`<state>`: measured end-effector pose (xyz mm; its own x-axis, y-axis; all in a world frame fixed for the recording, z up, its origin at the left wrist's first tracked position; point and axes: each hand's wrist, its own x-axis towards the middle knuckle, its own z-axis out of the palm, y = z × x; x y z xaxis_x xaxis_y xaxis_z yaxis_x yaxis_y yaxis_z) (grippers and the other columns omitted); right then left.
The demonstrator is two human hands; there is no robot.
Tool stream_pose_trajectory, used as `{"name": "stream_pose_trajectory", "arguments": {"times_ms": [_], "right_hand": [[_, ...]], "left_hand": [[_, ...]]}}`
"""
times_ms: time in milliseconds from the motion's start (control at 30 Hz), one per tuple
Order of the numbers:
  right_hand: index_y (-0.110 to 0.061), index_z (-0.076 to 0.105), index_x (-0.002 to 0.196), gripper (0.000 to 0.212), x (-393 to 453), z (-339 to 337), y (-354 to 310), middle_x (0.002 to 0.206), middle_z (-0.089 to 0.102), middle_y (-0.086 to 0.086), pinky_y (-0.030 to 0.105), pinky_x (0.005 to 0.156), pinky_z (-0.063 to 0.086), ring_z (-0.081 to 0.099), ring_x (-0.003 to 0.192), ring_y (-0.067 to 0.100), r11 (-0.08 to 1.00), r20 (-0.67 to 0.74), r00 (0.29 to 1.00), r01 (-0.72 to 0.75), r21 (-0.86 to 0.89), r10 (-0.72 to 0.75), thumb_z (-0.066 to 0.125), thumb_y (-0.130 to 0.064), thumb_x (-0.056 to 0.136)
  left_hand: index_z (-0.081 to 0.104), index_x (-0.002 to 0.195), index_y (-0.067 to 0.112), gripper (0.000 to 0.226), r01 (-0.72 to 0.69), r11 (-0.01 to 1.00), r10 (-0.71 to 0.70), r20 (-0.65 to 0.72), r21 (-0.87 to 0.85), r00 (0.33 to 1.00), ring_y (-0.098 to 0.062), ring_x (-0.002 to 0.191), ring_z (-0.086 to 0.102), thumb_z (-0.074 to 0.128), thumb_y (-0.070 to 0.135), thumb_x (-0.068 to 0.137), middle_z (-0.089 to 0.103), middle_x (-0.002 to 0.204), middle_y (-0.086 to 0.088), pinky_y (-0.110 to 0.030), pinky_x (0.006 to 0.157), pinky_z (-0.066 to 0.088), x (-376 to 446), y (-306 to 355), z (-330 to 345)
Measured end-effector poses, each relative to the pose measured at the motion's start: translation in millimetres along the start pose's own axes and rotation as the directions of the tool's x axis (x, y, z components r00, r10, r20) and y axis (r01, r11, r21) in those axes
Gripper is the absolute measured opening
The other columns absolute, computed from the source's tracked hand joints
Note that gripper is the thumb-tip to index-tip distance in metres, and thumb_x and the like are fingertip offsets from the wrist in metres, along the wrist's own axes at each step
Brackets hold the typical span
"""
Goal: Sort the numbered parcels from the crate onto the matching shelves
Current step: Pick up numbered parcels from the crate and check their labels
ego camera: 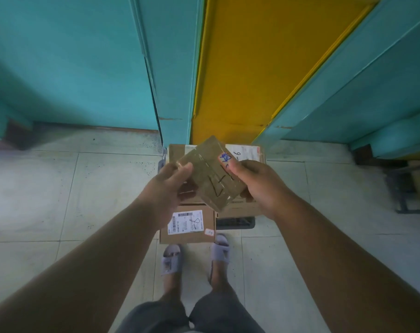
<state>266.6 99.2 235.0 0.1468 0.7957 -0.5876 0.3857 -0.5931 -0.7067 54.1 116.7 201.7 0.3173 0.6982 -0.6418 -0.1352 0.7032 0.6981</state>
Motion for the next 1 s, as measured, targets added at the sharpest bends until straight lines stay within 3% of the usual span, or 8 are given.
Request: {"name": "stream_pose_trajectory", "arguments": {"times_ms": [100,233,367,500,600,700,867,1000], "right_hand": [[-0.025,0.073,0.101,0.036,5,-11,-11,0.09,0.072,-0.007,0.028,0.07,0.047,0.064,0.085,0.011,0.995,-0.039,0.997,0.07,-0.071,-0.073,0.064,-0.058,0.088],[-0.022,0.074,0.101,0.048,19,-21,-24,0.118,0.07,0.004,0.034,0.092,0.052,0.064,0.111,0.021,0.991,0.182,0.977,0.126,-0.054,-0.115,0.08,-0.052,0.064],[-0.029,0.064,0.114,0.063,25,-29,-16,0.122,0.066,0.004,0.046,0.102,0.05,0.063,0.115,0.023,0.99,0.169,0.976,0.13,0.058,-0.138,0.079,-0.06,0.062],[-0.026,0.05,0.138,0.08,17,-39,19,0.124,0.063,-0.002,0.051,0.101,0.05,0.062,0.113,0.021,0.998,0.152,0.987,0.056,0.01,-0.057,0.068,-0.066,0.071],[-0.028,0.058,0.129,0.048,22,-41,52,0.115,0.065,-0.013,0.039,0.094,0.053,0.063,0.103,0.009,0.993,0.079,0.995,0.065,-0.103,-0.057,0.068,-0.052,0.088],[-0.023,0.062,0.126,0.038,43,-48,81,0.112,0.067,-0.01,0.03,0.083,0.052,0.063,0.098,0.009,0.963,-0.065,0.996,0.048,-0.265,-0.068,0.066,-0.042,0.092],[-0.021,0.063,0.118,0.038,93,-54,123,0.11,0.066,-0.006,0.03,0.077,0.051,0.063,0.097,0.014,0.881,-0.065,0.993,0.056,-0.469,-0.097,0.072,-0.043,0.088],[-0.018,0.065,0.118,0.045,138,-58,160,0.114,0.062,0.004,0.03,0.076,0.047,0.062,0.102,0.023,0.769,-0.109,0.979,0.065,-0.636,-0.173,0.076,-0.046,0.084]], "left_hand": [[0.061,0.106,0.008,0.04,0.01,0.993,-0.016,0.05,0.116,0.999,-0.032,0.101,0.069,0.079,0.028,0.076,0.074,0.102,-0.01,-0.052,0.101,0.049,-6,1,0],[0.052,0.13,0.018,0.067,0.054,0.981,-0.087,0.169,0.189,0.982,-0.027,0.107,0.069,0.083,0.024,0.072,0.069,0.119,-0.009,-0.048,0.099,0.051,-2,6,-2],[0.05,0.136,0.02,0.067,0.033,0.992,-0.053,0.16,0.125,0.986,-0.03,0.106,0.069,0.078,0.017,0.076,0.067,0.124,-0.012,-0.046,0.088,0.057,3,5,7],[0.051,0.135,0.013,0.061,0.045,0.981,-0.039,0.039,-0.191,0.998,-0.036,0.108,0.067,0.074,0.015,0.078,0.066,0.125,-0.017,-0.044,0.078,0.058,1,-28,21],[0.051,0.134,0.012,0.057,0.077,0.914,-0.107,-0.053,-0.399,0.993,-0.037,0.112,0.066,0.067,0.01,0.079,0.064,0.127,-0.018,-0.046,0.076,0.059,6,-53,31],[0.057,0.126,0.012,0.047,0.084,0.868,-0.17,-0.134,-0.489,0.976,-0.036,0.114,0.065,0.066,0.01,0.081,0.066,0.124,-0.018,-0.048,0.077,0.06,18,-68,41],[0.061,0.115,0.006,0.026,0.041,0.802,-0.195,-0.197,-0.596,0.961,-0.03,0.099,0.072,0.058,0.007,0.09,0.074,0.106,-0.017,-0.038,0.074,0.062,41,-84,59],[0.062,0.113,0.006,0.026,0.06,0.811,-0.243,-0.242,-0.581,0.939,-0.032,0.11,0.067,0.059,0.008,0.088,0.069,0.118,-0.018,-0.043,0.088,0.057,58,-110,61]]}}
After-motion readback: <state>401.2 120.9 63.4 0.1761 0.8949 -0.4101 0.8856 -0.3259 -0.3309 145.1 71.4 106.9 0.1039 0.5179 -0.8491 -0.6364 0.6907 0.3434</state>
